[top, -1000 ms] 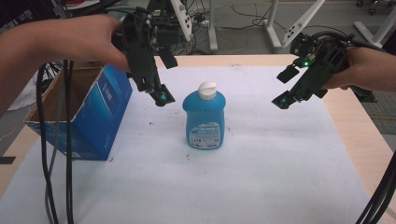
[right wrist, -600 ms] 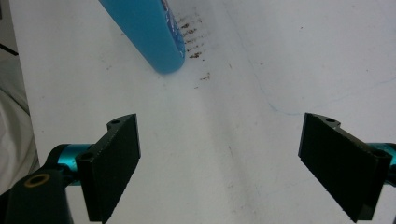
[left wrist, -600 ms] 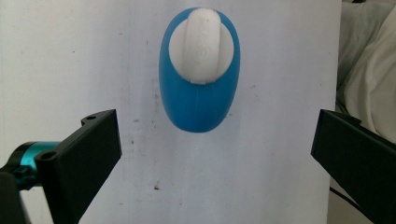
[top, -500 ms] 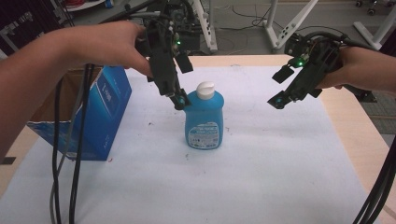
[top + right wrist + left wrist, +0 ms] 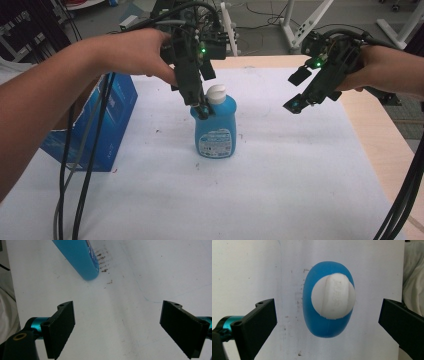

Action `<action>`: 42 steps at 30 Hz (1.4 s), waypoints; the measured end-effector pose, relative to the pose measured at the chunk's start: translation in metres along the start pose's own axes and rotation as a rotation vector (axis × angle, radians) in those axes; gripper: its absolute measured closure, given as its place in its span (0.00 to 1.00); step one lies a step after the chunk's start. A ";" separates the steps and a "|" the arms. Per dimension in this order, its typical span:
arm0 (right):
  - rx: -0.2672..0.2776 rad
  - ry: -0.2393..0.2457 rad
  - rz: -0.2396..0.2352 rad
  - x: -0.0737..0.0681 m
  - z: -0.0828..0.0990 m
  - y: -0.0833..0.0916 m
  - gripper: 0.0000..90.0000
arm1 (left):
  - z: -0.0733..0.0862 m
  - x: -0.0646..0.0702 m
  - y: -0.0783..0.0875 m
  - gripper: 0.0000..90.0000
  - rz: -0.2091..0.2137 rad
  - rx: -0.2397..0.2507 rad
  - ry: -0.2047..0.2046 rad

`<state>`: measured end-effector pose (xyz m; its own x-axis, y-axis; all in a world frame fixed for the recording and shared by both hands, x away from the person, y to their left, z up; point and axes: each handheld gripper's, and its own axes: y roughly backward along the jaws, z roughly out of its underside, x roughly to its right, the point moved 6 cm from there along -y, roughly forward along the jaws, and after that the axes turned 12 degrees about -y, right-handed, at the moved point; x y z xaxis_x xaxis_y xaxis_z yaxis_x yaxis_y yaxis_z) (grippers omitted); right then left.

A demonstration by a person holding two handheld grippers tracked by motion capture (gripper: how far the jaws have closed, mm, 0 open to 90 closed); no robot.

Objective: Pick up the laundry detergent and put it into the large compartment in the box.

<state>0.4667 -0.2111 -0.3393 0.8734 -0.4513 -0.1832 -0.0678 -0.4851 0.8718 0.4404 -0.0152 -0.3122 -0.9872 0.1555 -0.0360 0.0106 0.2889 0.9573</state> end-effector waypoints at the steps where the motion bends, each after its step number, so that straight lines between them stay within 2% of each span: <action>1: 0.000 0.000 0.000 0.000 0.000 0.000 0.13 | -0.001 -0.001 -0.002 0.02 0.002 -0.004 -0.007; 16: 0.004 -0.006 0.005 0.002 0.002 0.000 0.13 | -0.006 -0.004 -0.023 0.02 0.024 -0.044 -0.027; 29: 0.009 -0.005 0.004 0.003 0.004 0.000 0.13 | -0.004 -0.004 -0.034 0.02 0.038 -0.064 -0.031; 36: 0.010 -0.011 0.005 0.003 0.004 0.000 0.13 | -0.003 -0.005 -0.035 0.05 0.041 -0.059 -0.031; 38: 0.010 -0.009 0.006 0.003 0.004 0.000 0.13 | -0.003 -0.005 -0.035 0.13 0.048 -0.055 -0.040; 42: 0.011 -0.009 0.005 0.003 0.003 0.000 0.13 | -0.002 -0.005 -0.036 0.13 0.044 -0.063 -0.038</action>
<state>0.4679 -0.2151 -0.3415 0.8686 -0.4606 -0.1827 -0.0778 -0.4909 0.8677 0.4450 -0.0286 -0.3459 -0.9793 0.2025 -0.0028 0.0428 0.2207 0.9744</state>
